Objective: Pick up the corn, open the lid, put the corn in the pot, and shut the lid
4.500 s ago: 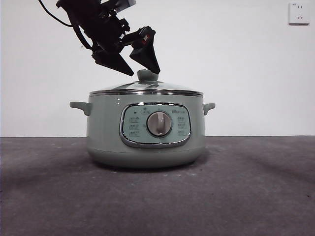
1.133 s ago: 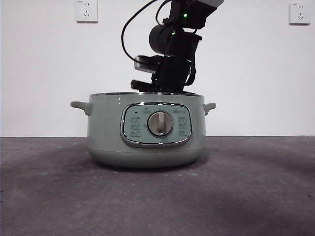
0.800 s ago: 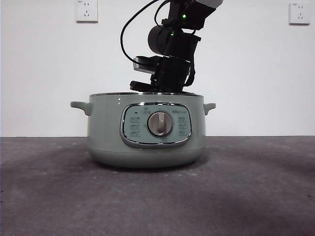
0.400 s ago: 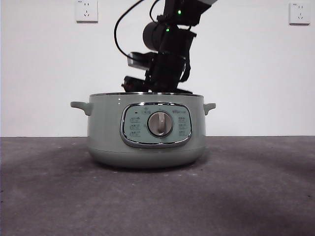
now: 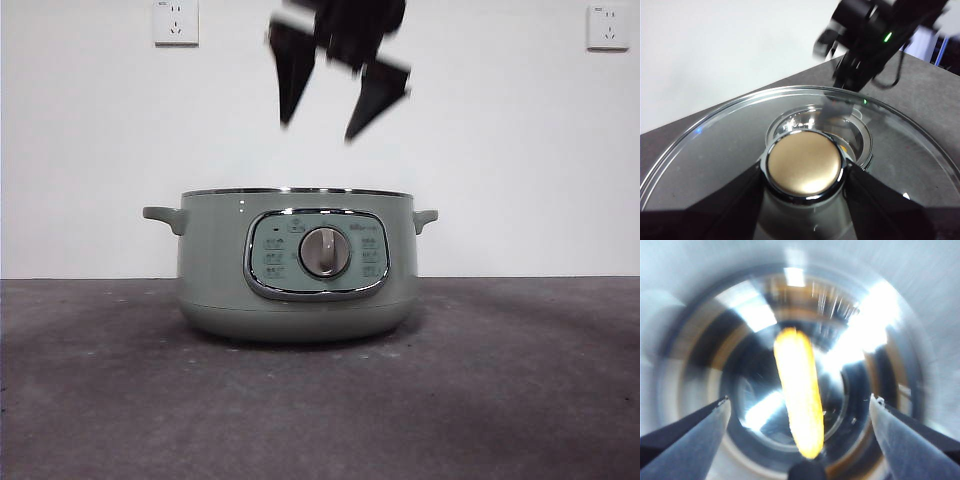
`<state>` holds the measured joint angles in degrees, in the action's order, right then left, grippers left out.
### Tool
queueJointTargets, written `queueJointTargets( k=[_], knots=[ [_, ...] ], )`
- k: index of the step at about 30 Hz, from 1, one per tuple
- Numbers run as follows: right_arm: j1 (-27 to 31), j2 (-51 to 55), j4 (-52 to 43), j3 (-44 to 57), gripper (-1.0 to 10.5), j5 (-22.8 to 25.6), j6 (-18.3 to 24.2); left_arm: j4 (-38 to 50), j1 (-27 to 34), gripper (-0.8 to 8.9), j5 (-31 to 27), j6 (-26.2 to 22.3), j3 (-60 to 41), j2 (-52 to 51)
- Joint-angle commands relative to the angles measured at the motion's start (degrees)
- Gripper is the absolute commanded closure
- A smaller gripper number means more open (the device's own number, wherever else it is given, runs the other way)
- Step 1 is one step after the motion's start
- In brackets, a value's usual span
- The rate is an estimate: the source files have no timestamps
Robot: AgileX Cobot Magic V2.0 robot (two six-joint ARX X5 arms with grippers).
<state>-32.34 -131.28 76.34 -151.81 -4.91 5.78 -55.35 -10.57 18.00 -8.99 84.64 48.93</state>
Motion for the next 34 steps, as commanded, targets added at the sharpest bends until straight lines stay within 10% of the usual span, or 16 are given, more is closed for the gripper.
queueJointTargets(
  k=[1,9,22,34],
  knots=[
    [-0.2,1.4,2.7,-6.4,4.8,0.6,-3.2,3.5,-0.7,8.2,0.5,-0.2,0.5,0.2],
    [-0.2,12.4,2.9,-3.1,4.8,0.4,-4.3,4.7,-2.3,8.2,1.9,-0.2,0.5,3.0],
    [-0.3,53.5,2.9,42.2,4.8,0.4,-4.3,13.9,-5.6,8.2,1.9,-0.7,0.5,13.3],
    [-0.3,85.6,2.9,64.4,4.8,0.4,-13.5,25.8,-12.1,8.19,1.5,0.9,0.5,27.6]
  ],
)
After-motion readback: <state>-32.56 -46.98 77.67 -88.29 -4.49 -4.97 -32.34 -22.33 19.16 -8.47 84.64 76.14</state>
